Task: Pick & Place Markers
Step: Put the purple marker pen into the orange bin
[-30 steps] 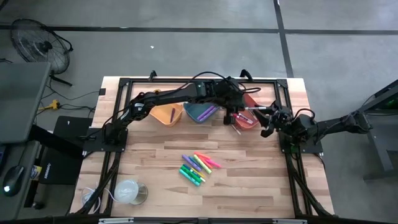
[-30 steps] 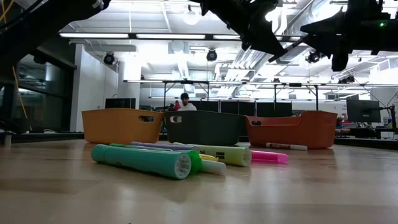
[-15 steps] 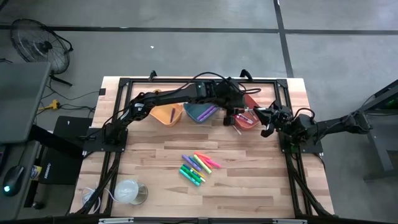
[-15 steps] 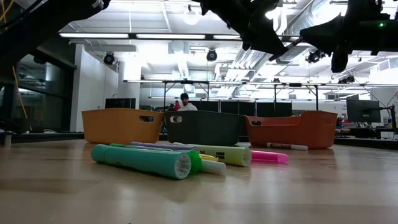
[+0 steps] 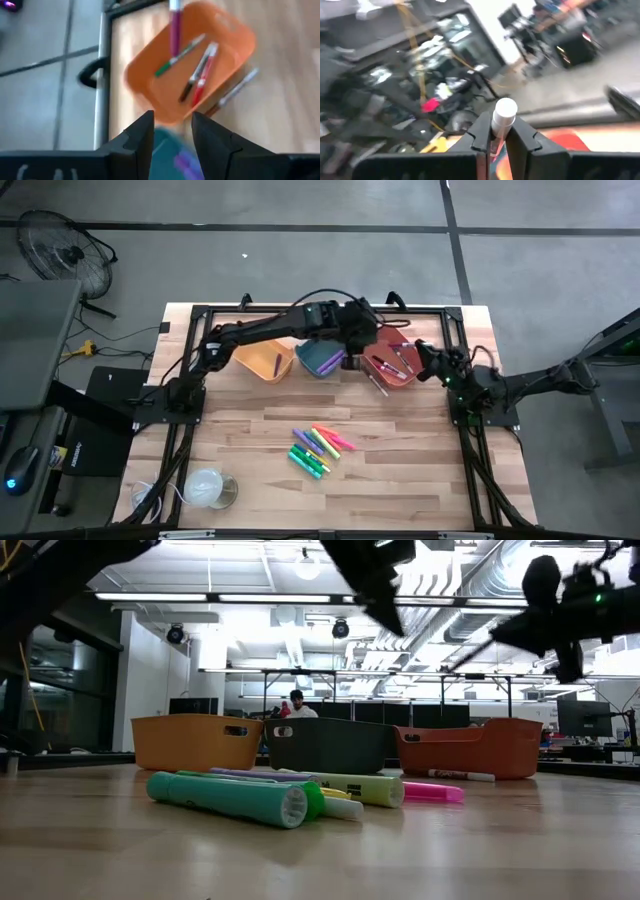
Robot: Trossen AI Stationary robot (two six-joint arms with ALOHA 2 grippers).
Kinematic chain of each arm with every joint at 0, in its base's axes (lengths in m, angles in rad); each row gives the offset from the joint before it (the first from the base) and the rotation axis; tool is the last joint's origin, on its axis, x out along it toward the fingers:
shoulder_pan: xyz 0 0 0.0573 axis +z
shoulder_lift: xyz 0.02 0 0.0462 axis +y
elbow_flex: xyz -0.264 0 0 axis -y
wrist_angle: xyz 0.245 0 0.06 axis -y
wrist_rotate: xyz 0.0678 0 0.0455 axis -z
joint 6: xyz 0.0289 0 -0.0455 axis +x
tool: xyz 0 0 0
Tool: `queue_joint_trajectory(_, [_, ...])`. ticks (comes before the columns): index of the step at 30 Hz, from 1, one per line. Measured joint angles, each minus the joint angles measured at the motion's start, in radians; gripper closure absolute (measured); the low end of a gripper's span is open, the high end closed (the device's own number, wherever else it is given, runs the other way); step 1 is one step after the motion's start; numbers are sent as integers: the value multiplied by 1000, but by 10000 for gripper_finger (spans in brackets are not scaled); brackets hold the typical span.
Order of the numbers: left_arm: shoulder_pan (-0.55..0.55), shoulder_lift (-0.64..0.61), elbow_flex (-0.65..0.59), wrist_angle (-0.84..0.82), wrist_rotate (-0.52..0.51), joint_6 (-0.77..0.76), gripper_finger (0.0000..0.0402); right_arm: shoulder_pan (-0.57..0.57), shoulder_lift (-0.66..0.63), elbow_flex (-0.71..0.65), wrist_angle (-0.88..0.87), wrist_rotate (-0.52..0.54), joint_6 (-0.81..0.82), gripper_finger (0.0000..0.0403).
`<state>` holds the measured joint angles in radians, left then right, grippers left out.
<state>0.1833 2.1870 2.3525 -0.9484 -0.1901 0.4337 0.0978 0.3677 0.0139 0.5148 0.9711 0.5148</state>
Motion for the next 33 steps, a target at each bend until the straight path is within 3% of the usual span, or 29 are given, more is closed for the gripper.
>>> queue_joint_trajectory(7, [15, -65, 3, 12, -81, 8, 276, 0, 124, 0, -46, 185, 332, 377])
queue_joint_trajectory(13, [40, -111, 2, 28, -91, 11, 276, -15, 288, 0, 26, 215, 610, 377])
queue_joint_trajectory(17, [48, -125, 2, 24, -93, 20, 276, -54, 411, 0, 248, 216, 629, 377])
queue_joint_trajectory(20, [46, -141, 5, 38, -94, 54, 276, -74, 494, 20, 320, 208, 652, 377])
queue_joint_trajectory(26, [46, -136, 3, 28, -93, 112, 276, -93, 613, 101, 295, 194, 653, 377])
queue_joint_trajectory(33, [46, -137, 3, 32, -78, 139, 276, -107, 641, 113, 273, 207, 540, 377])
